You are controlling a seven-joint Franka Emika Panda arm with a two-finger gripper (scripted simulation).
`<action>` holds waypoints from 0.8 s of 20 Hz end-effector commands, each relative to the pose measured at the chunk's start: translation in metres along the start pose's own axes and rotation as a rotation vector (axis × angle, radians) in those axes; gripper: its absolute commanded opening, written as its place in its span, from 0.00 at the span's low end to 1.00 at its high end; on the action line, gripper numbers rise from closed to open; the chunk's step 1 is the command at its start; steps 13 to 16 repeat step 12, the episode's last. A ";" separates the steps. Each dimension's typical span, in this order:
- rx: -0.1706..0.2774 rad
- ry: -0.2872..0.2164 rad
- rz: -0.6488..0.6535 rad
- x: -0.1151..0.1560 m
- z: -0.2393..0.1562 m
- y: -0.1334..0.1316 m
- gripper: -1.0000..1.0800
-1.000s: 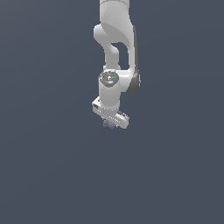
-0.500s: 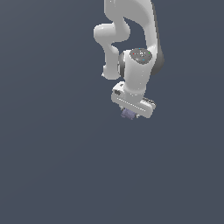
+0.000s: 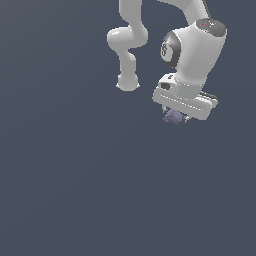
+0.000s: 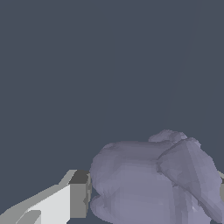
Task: Pick up the object and move it to a goal position.
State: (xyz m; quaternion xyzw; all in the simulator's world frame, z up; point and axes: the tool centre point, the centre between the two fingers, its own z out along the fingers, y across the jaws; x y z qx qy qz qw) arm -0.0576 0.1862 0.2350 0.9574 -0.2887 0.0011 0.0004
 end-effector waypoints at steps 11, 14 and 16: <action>0.000 -0.002 0.001 -0.028 -0.040 -0.042 0.00; 0.000 -0.002 0.001 -0.028 -0.040 -0.042 0.00; 0.000 -0.002 0.001 -0.028 -0.040 -0.042 0.00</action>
